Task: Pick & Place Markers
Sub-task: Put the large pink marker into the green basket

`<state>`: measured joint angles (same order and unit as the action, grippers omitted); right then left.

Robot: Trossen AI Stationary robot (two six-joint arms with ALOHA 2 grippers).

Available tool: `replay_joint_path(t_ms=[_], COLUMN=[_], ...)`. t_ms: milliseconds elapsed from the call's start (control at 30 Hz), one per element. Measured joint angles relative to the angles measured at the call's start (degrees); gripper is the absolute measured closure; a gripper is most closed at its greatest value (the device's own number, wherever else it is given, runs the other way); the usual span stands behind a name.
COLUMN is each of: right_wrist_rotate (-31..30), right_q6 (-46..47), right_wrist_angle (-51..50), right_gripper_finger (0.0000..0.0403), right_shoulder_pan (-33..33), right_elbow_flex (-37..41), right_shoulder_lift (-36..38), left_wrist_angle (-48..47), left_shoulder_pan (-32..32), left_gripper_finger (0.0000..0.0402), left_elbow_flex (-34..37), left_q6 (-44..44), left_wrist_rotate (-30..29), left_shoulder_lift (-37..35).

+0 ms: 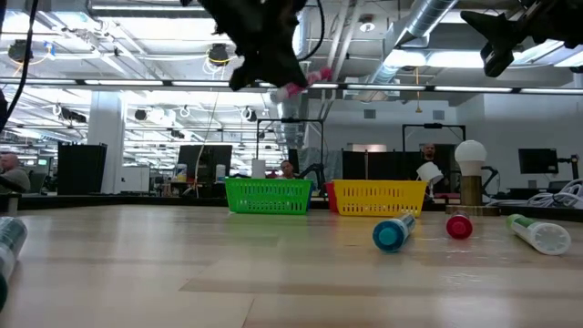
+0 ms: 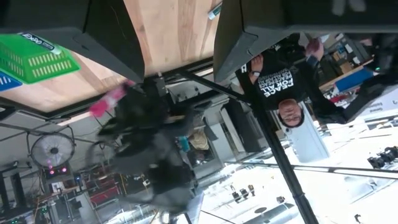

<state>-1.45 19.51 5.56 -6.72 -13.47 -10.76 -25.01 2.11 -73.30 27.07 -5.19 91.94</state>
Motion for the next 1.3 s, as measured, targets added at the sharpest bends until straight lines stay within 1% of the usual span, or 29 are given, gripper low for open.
replay_joint_path(t_ms=[133, 300, 433, 567, 667, 900, 1133, 1300], right_wrist_rotate=[0.0, 0.0, -0.02, -0.02, -0.02, -0.04, -0.07, -0.07], right_q6=[0.0, 0.0, 0.0, 0.0, 0.0, -0.48, -0.5, -0.52], right_wrist_angle=[-0.06, -0.46, -0.56, -0.57, -0.62, -2.51, -5.01, -5.42], right_gripper_finger=[0.0223, 0.022, 0.0218, 0.0218, 0.022, 0.0221, 0.0222, 0.0222], right_shoulder_pan=[-0.01, 0.0, 0.0, -0.02, -0.01, 0.0, 0.0, -0.01], right_elbow_flex=[0.0, -0.02, -0.02, -0.02, -0.02, -0.04, -0.04, -0.04], right_shoulder_lift=[0.01, 0.0, 0.02, 0.02, 0.0, 0.0, -0.02, -0.02], left_wrist_angle=[-1.46, -5.22, -6.45, -6.54, -7.07, -7.09, -7.15, -7.05], left_shoulder_pan=[6.81, 15.42, 20.26, 23.89, 25.1, 24.87, 24.92, 25.62], left_gripper_finger=[0.0336, 0.0336, 0.0336, 0.0336, 0.0336, 0.0336, 0.0336, 0.0336], left_elbow_flex=[0.0, -0.01, 0.0, 0.0, -0.02, -0.04, -0.02, -0.02], left_q6=[-8.92, -17.26, -24.76, -30.32, -33.79, -40.02, -43.13, -44.79], left_wrist_rotate=[2.89, 7.44, 9.69, 12.77, 12.91, 13.82, 13.88, 13.83], left_shoulder_lift=[0.0, 0.0, 0.0, 0.05, 0.52, 4.49, 8.62, 9.43])
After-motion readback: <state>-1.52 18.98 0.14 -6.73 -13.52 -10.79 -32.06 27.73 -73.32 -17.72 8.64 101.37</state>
